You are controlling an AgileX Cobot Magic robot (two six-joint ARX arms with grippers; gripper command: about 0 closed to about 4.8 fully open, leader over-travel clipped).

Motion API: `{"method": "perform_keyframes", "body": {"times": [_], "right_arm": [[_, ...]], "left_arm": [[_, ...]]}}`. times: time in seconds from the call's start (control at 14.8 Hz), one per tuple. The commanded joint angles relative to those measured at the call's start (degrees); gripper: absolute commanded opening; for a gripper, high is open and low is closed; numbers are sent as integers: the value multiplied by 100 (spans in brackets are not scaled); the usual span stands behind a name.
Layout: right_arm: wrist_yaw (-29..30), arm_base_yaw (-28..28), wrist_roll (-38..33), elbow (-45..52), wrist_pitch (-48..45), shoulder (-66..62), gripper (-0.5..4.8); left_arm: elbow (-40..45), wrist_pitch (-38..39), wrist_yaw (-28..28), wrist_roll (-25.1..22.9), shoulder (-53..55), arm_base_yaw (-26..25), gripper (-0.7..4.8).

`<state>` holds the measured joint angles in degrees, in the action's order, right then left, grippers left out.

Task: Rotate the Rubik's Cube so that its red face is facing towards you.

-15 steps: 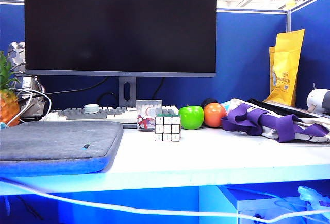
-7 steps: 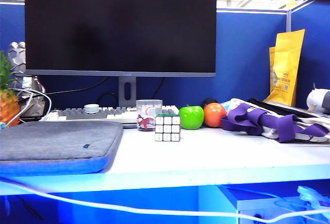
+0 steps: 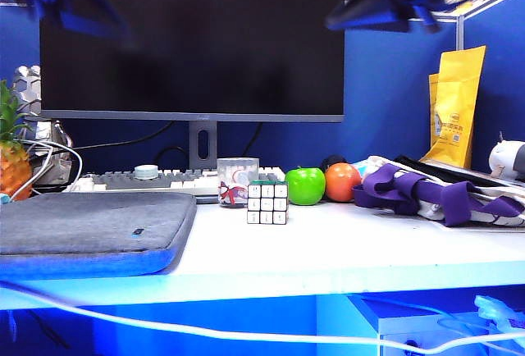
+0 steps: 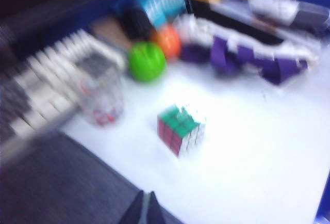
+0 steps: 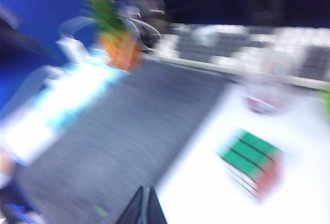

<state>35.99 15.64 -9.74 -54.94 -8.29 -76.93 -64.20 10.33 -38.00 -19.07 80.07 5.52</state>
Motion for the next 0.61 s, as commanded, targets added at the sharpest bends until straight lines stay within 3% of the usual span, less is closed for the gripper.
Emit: {"method": "perform_keyframes", "body": {"times": [0.07, 0.41, 0.61], "right_arm": [[898, -468, -295, -925, -83, -776, -6], [2286, -1980, -896, -1178, -94, -1563, -6], [2734, -2516, -986, -1174, -46, -2026, -6]], "left_arm": [[-514, -15, -896, 11, 791, -83, -5], [-2216, 286, -2433, 778, 2468, -402, -5], [-2813, 310, -2492, 1224, 3276, -509, -5]]}}
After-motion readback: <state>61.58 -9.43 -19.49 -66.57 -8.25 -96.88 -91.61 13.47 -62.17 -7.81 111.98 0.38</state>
